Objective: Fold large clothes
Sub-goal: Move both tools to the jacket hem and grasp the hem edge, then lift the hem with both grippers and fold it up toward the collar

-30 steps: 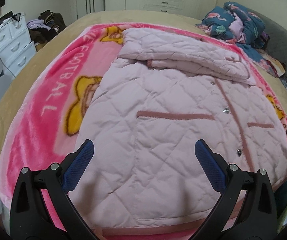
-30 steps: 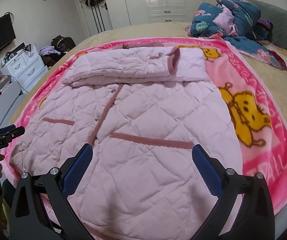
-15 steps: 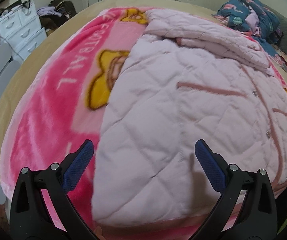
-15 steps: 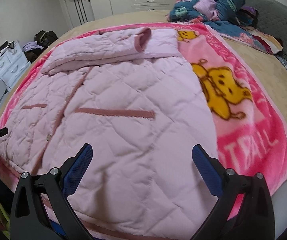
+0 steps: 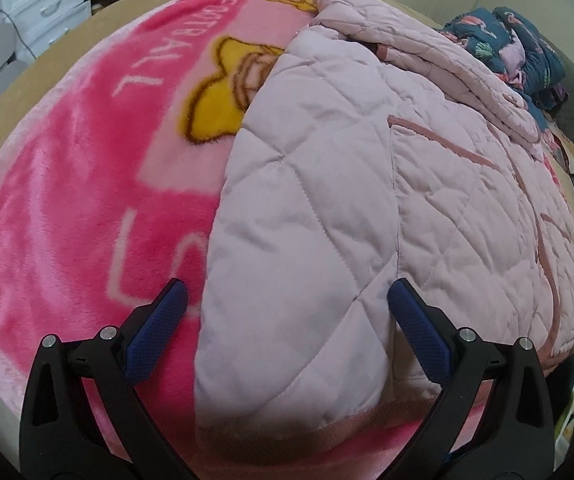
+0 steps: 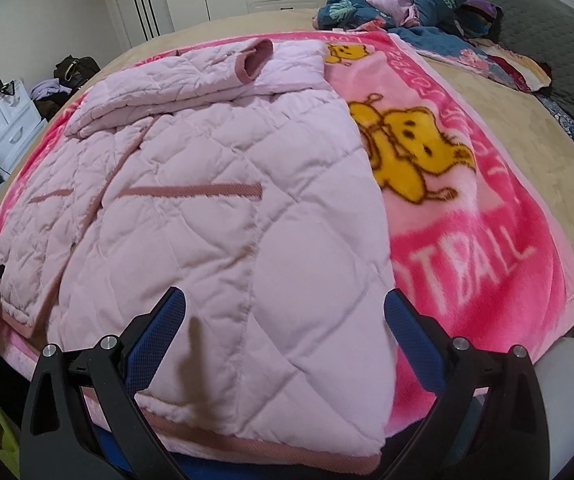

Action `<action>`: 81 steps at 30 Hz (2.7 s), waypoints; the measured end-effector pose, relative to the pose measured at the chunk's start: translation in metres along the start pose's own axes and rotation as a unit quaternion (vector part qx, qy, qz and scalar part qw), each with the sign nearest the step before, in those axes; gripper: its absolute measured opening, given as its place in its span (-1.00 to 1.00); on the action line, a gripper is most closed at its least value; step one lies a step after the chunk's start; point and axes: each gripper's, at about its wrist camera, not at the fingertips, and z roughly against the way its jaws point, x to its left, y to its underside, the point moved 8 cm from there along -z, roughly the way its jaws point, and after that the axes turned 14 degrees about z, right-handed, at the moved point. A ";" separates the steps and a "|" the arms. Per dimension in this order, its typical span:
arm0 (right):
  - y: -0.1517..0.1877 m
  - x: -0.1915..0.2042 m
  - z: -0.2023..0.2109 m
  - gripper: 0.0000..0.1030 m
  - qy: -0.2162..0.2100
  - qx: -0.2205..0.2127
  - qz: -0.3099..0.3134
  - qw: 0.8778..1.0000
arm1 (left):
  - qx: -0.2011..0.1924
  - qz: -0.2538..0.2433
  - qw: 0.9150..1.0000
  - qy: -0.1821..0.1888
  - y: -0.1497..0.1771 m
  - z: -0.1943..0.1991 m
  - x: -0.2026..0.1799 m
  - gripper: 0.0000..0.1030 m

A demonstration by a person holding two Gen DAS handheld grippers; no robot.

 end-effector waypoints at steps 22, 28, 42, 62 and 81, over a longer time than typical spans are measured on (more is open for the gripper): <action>0.044 -0.017 0.006 0.92 -0.015 0.038 -0.024 0.999 | -0.027 -0.047 0.998 0.031 -0.005 0.017 -0.048 -0.60; 0.049 -0.011 0.004 0.92 -0.038 0.050 -0.021 0.998 | -0.035 -0.067 0.997 0.036 -0.006 0.025 -0.054 -0.66; 0.055 0.011 -0.011 0.55 -0.110 0.061 -0.040 0.991 | -0.027 -0.062 0.997 0.031 0.005 0.024 -0.029 -0.48; 0.051 0.011 -0.011 -0.05 -0.151 0.043 -0.049 0.986 | -0.010 -0.036 0.998 0.047 0.021 0.020 -0.010 -0.47; -0.052 0.003 0.072 -0.66 -0.146 -0.149 -0.008 0.978 | -0.138 -0.096 0.982 0.091 -0.035 0.099 -0.084 -0.76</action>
